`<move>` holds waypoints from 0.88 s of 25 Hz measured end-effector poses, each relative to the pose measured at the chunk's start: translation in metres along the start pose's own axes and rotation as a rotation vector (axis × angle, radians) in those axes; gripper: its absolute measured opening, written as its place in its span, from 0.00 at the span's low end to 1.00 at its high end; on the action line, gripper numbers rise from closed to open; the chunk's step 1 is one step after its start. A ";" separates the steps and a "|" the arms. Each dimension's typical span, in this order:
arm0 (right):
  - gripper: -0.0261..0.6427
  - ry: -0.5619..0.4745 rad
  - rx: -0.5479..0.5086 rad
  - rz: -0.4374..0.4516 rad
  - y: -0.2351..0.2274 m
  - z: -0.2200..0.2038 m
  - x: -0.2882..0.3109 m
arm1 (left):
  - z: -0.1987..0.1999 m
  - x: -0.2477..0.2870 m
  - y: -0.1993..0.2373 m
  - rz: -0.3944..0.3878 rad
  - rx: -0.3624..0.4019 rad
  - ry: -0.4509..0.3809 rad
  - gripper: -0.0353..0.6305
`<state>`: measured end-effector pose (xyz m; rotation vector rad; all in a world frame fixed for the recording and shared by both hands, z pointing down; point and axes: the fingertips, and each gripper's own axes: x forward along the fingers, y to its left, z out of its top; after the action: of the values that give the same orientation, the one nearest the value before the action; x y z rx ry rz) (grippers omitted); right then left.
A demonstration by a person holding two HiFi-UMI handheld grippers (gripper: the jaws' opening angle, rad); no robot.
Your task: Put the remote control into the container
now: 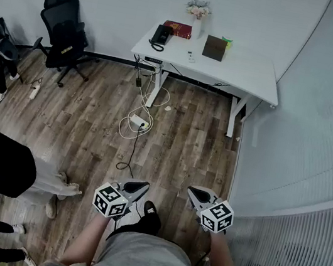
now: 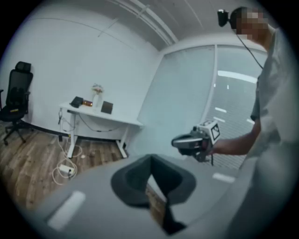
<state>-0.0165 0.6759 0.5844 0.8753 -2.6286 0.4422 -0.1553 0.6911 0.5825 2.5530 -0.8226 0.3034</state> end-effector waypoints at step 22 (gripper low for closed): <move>0.06 -0.001 0.009 0.038 -0.045 0.017 0.011 | 0.022 0.047 0.021 -0.028 -0.007 0.018 0.05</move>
<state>-0.0003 0.6299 0.5822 0.8297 -2.6500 0.4642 -0.1292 0.6421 0.5862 2.5496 -0.7790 0.3141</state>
